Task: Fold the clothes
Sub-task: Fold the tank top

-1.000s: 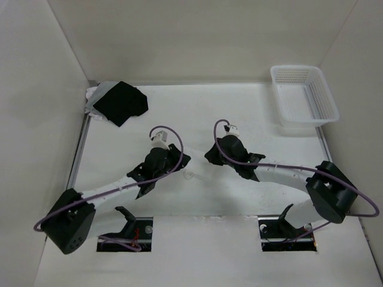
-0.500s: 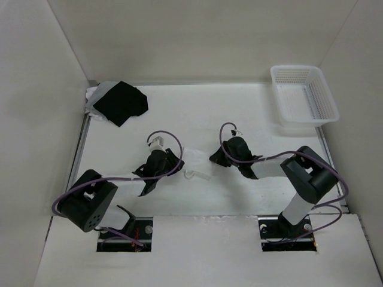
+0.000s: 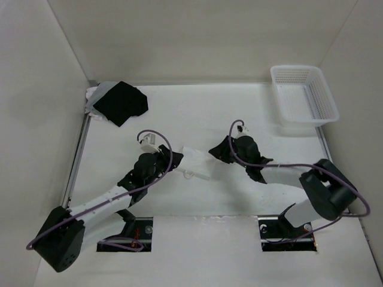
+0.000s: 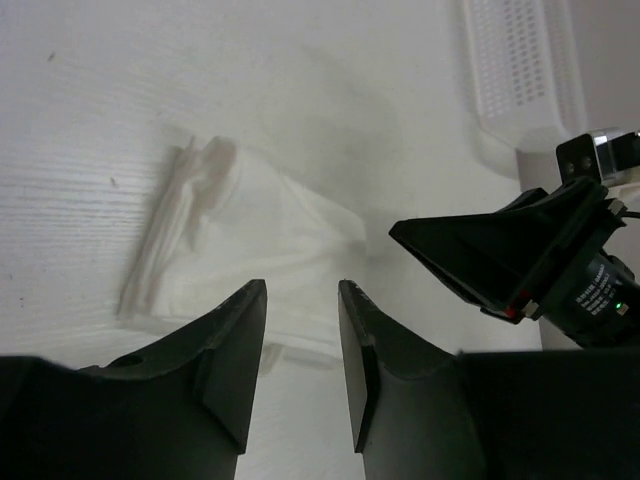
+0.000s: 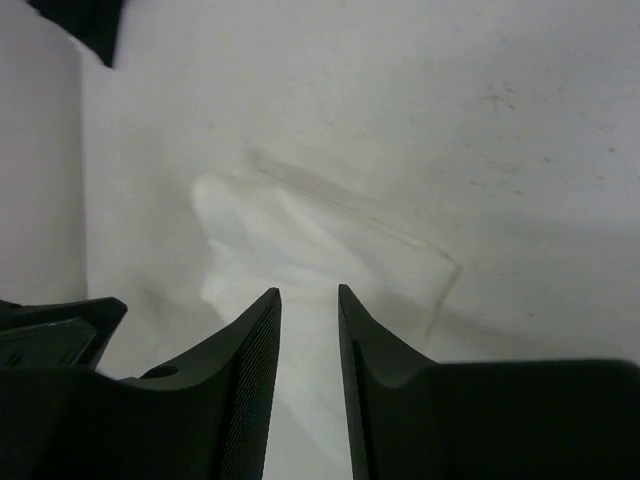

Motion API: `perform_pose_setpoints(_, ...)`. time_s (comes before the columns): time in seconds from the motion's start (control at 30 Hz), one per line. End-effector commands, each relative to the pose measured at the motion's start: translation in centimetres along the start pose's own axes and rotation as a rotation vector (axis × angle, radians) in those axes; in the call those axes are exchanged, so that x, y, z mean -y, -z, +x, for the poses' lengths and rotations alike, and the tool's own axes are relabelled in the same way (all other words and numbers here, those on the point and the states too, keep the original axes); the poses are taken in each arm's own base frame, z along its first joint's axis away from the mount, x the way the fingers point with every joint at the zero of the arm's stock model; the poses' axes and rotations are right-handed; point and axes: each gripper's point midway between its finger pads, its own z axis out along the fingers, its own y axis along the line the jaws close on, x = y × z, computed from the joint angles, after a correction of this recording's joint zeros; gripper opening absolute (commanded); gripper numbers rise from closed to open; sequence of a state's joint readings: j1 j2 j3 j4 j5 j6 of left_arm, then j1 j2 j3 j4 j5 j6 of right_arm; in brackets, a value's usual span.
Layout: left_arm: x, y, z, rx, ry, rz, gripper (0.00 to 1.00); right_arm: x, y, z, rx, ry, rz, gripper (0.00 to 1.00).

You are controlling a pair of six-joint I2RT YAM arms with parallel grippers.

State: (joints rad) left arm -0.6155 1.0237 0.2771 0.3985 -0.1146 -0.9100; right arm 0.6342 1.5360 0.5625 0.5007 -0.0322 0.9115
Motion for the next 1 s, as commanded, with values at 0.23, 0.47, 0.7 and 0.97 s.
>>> perform_pose_setpoints(0.23, 0.7, 2.0, -5.2, 0.121, -0.191, -0.097, 0.4, -4.2, 10.4, -7.7, 0.337, 0.125, -0.156, 0.44)
perform_pose_setpoints(0.47, 4.5, 0.5, -4.4, 0.072, -0.2, -0.004, 0.31, -0.8, 12.6, -5.8, 0.313, 0.114, -0.108, 0.08)
perform_pose_setpoints(0.7, 3.1, 0.6, -5.3, 0.055, -0.208, -0.08, 0.46, 2.2, 13.1, -3.8, 0.325, 0.064, -0.065, 0.53)
perform_pose_setpoints(0.97, -5.9, 2.0, -6.4, 0.083, -0.114, -0.317, 0.53, 5.0, 12.2, -3.2, 0.369, 0.054, 0.024, 0.63)
